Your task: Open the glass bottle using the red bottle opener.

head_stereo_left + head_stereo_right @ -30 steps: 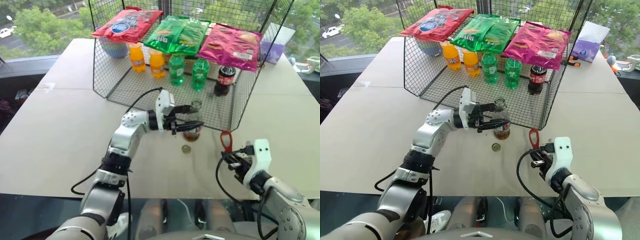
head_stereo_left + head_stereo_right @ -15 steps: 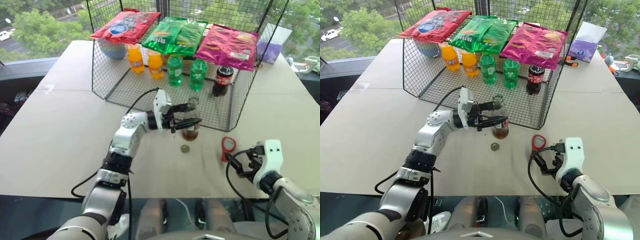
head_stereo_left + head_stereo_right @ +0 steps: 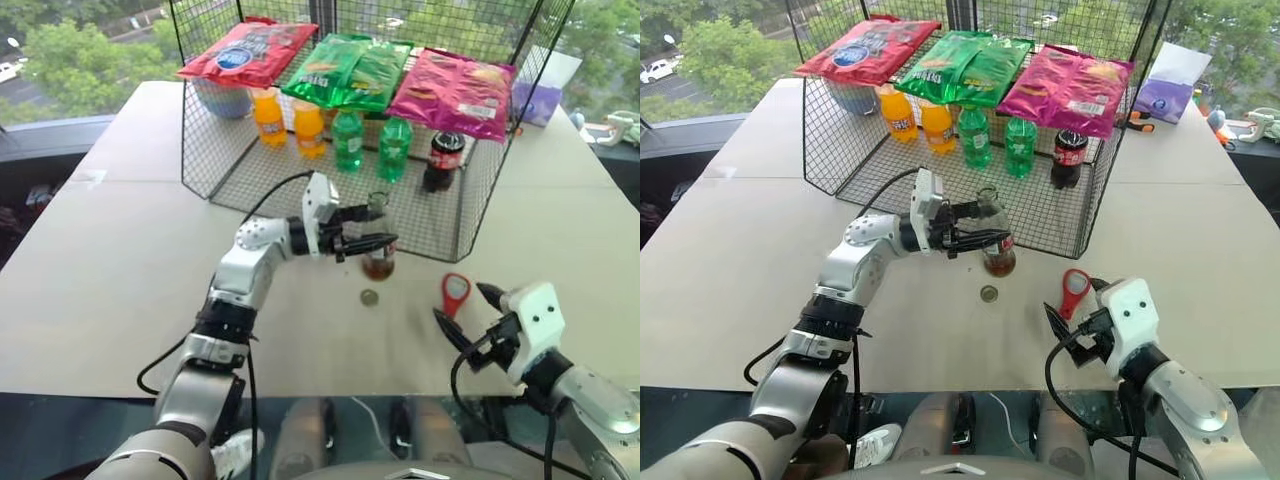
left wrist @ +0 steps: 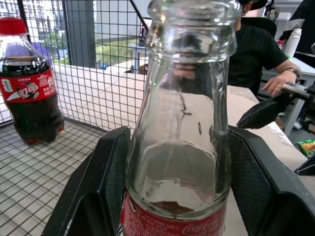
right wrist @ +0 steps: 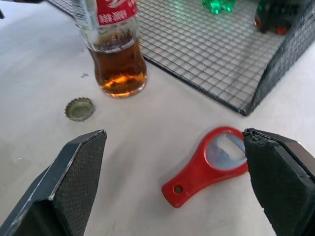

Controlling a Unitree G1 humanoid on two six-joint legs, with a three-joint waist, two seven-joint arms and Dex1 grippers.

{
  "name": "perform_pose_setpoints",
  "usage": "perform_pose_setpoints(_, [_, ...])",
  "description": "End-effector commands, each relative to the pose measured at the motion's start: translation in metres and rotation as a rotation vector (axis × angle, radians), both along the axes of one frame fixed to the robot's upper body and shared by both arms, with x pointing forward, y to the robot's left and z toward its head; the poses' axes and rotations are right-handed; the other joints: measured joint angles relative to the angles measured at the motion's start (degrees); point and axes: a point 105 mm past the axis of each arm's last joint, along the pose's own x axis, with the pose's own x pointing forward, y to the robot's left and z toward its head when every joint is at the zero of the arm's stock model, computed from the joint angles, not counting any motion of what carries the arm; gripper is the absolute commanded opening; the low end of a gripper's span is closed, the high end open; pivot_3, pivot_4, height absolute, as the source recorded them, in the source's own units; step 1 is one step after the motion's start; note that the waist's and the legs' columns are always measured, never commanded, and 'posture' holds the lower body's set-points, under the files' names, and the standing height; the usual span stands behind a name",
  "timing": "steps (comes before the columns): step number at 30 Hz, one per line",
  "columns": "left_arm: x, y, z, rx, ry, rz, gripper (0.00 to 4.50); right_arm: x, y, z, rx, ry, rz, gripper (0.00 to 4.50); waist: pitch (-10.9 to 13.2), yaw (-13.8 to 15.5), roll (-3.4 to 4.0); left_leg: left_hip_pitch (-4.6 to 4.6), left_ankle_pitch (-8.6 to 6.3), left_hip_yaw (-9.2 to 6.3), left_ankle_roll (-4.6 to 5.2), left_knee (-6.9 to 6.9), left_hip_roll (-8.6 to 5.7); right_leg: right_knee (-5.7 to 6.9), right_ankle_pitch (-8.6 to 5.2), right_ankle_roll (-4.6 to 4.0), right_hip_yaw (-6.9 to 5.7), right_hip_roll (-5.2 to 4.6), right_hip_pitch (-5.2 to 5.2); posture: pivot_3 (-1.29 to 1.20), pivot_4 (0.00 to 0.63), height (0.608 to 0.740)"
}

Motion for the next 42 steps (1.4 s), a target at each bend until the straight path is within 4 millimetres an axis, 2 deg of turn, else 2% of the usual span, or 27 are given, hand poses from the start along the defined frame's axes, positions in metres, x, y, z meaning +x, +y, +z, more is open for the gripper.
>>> perform_pose_setpoints(1, [0.005,0.026,0.019,-0.014,-0.044,0.105,2.74,-0.004,0.004,0.013,0.002,-0.073,0.031,4.48,0.0,-0.3,-0.01,0.00,0.00,0.00,0.00,-0.01,0.00,-0.01,0.00,0.00,0.00,0.00,0.00,0.00,0.150,0.728])
perform_pose_setpoints(6, [0.003,0.038,0.025,-0.005,-0.041,0.132,2.74,-0.003,0.003,0.011,0.007,-0.080,0.033,4.48,0.1,-0.3,-0.02,-0.01,-0.01,-0.02,-0.02,-0.02,0.01,-0.03,0.00,0.00,-0.02,-0.03,-0.02,0.00,0.150,0.728])
perform_pose_setpoints(11, [0.002,0.036,0.032,0.007,-0.054,0.127,2.74,-0.001,0.005,0.010,0.014,-0.083,0.044,4.48,0.1,-0.1,-0.02,-0.12,-0.02,-0.04,-0.02,-0.06,-0.01,-0.19,0.00,0.00,-0.06,-0.04,-0.04,0.00,0.150,0.728])
perform_pose_setpoints(17, [-0.001,0.023,0.031,0.006,-0.061,0.085,2.74,0.002,0.005,0.011,0.017,-0.088,0.038,4.48,0.1,0.1,-0.03,-0.23,0.13,-0.05,0.23,-0.15,-0.06,-0.25,0.00,0.01,-0.06,0.00,-0.08,0.00,0.150,0.728])
perform_pose_setpoints(28, [0.004,-0.008,0.016,0.085,-0.080,-0.001,2.74,0.000,0.002,0.012,0.012,-0.090,0.002,4.48,0.1,1.1,-0.04,-0.23,0.13,-0.05,0.24,-0.14,-0.12,-0.26,0.00,0.01,-0.06,0.00,-0.06,0.00,0.150,0.728])
perform_pose_setpoints(34, [-0.002,-0.022,0.012,0.099,-0.109,-0.080,2.74,0.000,0.002,0.012,0.014,-0.091,-0.012,4.48,0.1,1.0,-0.04,-0.22,0.13,-0.04,0.25,-0.13,-0.13,-0.26,0.00,0.01,-0.05,0.05,-0.06,0.00,0.150,0.728])
perform_pose_setpoints(42, [-0.006,-0.021,0.017,0.098,-0.115,-0.082,2.74,-0.003,0.004,0.014,0.010,-0.110,0.009,4.48,0.1,1.0,-0.04,-0.22,0.13,-0.05,0.25,-0.13,-0.13,-0.26,0.00,0.01,-0.05,0.04,-0.05,0.00,0.150,0.728])
